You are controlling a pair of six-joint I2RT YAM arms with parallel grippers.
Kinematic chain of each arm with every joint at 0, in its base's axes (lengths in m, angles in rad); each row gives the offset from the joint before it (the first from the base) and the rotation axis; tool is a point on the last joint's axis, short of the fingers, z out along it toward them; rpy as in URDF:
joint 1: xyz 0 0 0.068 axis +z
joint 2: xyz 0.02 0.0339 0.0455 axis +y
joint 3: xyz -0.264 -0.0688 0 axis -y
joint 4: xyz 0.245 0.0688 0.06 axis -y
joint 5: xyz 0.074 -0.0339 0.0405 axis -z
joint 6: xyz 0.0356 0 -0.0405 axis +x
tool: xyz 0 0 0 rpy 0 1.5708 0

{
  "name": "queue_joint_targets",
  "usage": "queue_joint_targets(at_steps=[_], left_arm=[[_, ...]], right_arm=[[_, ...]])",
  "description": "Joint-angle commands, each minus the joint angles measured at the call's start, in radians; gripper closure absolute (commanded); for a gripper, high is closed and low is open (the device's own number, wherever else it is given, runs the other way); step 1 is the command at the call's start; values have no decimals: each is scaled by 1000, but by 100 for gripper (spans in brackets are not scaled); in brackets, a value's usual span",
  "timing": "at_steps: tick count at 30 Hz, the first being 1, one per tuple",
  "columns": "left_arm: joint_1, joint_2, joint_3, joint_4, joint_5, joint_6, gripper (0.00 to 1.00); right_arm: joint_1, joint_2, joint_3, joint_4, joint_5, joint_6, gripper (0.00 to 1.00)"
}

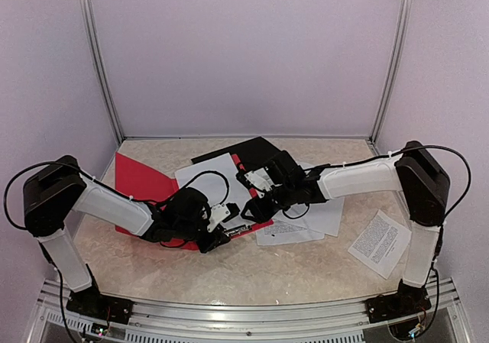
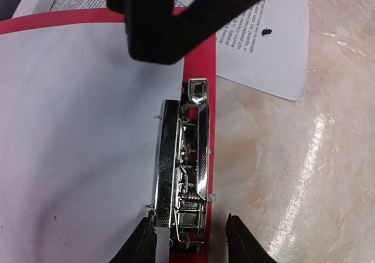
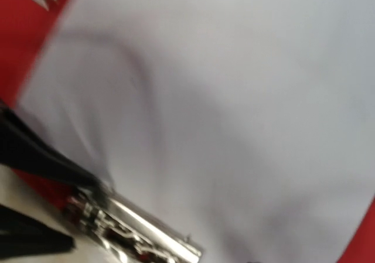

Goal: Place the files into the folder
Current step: Pick up the folder with some files from the center of the board.

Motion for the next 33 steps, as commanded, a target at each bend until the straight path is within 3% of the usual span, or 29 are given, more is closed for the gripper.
queue_joint_targets(at_steps=[1, 9, 12, 15, 19, 27, 33], left_arm=[[4, -23, -7, -65, -1, -13, 56], [2, -136, -34, -17, -28, -29, 40], [2, -217, -62, 13, -25, -40, 35], [4, -291, -87, 29, -52, -68, 31], [12, -368, -96, 13, -176, -151, 22], [57, -527, 45, -280, -435, -389, 2], [209, -637, 143, -587, -546, -644, 1]], right_arm=[[-9, -63, -19, 19, 28, 14, 58], [-29, -41, 12, -16, 244, 42, 51], [-57, 3, 36, -4, 249, 67, 46], [-84, 36, 45, 27, 238, 82, 33], [-115, 95, 82, 59, 145, 93, 26], [-139, 195, 149, 98, 48, 105, 27], [-144, 240, 157, 134, -31, 121, 34]])
